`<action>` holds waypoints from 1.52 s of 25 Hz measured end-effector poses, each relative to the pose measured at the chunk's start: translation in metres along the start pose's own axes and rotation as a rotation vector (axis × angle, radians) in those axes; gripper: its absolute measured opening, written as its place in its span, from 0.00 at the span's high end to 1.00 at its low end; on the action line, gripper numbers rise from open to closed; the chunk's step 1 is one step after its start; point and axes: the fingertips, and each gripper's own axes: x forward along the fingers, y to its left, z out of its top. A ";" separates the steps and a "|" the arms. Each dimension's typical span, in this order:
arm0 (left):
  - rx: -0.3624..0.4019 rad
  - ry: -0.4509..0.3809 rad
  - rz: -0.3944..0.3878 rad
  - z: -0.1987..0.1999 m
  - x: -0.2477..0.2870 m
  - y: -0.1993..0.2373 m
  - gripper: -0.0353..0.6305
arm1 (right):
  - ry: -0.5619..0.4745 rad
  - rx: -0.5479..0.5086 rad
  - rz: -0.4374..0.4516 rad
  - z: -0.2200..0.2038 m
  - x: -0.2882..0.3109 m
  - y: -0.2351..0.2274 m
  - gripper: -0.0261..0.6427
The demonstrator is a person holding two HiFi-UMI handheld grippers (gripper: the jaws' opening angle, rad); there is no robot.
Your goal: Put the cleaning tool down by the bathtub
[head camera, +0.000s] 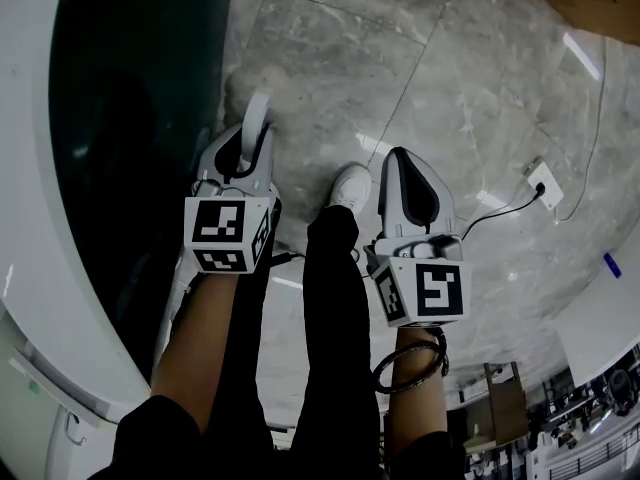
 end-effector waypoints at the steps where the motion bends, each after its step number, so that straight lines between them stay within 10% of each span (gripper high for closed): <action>1: 0.002 0.004 0.001 -0.006 0.007 0.003 0.83 | -0.003 0.003 0.000 -0.006 0.005 -0.001 0.93; 38: 0.062 0.163 0.007 -0.168 0.196 0.058 0.83 | 0.131 0.027 0.028 -0.177 0.128 -0.055 0.93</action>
